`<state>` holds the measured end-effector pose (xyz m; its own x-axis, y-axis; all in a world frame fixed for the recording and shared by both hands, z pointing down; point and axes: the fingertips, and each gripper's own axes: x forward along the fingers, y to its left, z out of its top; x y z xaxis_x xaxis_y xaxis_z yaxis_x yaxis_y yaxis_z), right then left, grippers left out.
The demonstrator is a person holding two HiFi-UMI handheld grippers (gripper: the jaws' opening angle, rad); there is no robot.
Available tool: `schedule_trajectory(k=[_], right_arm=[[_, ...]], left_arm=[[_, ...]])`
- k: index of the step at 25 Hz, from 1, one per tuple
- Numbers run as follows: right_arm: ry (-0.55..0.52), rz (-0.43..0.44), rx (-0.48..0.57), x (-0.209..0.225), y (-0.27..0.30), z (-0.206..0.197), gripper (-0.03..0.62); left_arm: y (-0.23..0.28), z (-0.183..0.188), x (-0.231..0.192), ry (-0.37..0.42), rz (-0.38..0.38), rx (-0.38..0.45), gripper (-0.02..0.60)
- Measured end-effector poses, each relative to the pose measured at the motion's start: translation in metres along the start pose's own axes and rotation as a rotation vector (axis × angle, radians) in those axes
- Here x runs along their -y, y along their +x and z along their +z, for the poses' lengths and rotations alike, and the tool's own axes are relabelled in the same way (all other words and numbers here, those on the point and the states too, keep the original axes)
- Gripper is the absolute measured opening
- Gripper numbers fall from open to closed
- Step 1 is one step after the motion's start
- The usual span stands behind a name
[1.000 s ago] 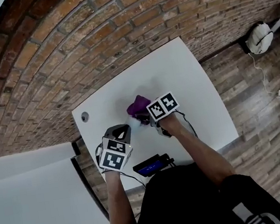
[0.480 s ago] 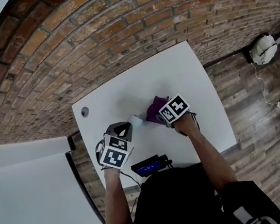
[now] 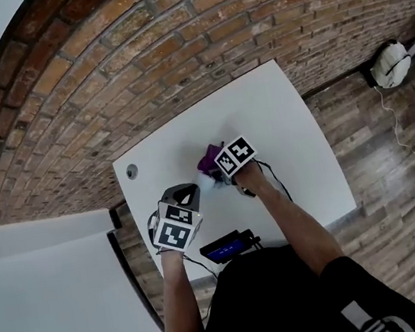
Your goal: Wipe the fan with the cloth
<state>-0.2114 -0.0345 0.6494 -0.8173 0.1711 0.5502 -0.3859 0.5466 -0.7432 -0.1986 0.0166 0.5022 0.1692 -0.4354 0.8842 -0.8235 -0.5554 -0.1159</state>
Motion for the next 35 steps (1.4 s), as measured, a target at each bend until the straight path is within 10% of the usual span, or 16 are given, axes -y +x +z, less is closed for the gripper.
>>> schedule_trajectory(k=[7,12,16,22,31,35], right_arm=[[-0.163,-0.076,-0.259,0.010,-0.061,-0.093,0.077],[-0.178,-0.085,0.019,-0.001,-0.099,-0.012,0.077],[-0.167,0.110,0.220,-0.058,-0.102,0.057,0.077],[-0.097,0.138,0.205,-0.083,-0.087,0.040,0.077],[0.198,0.135,0.399,-0.053,-0.104,0.003,0.077],[0.202,0.227,0.548,-0.065,-0.138,0.027,0.077]], left_arm=[[-0.001,-0.002,-0.002,0.009,0.002,0.011,-0.002],[-0.013,-0.002,-0.001,0.022,0.020,0.050,0.000],[-0.010,-0.027,0.020,0.039,-0.045,-0.052,0.000],[0.012,-0.038,0.002,-0.141,-0.041,-0.026,0.000],[0.003,-0.026,-0.035,-0.193,0.033,0.022,0.000],[-0.017,0.005,-0.018,-0.099,0.022,0.080,0.000]])
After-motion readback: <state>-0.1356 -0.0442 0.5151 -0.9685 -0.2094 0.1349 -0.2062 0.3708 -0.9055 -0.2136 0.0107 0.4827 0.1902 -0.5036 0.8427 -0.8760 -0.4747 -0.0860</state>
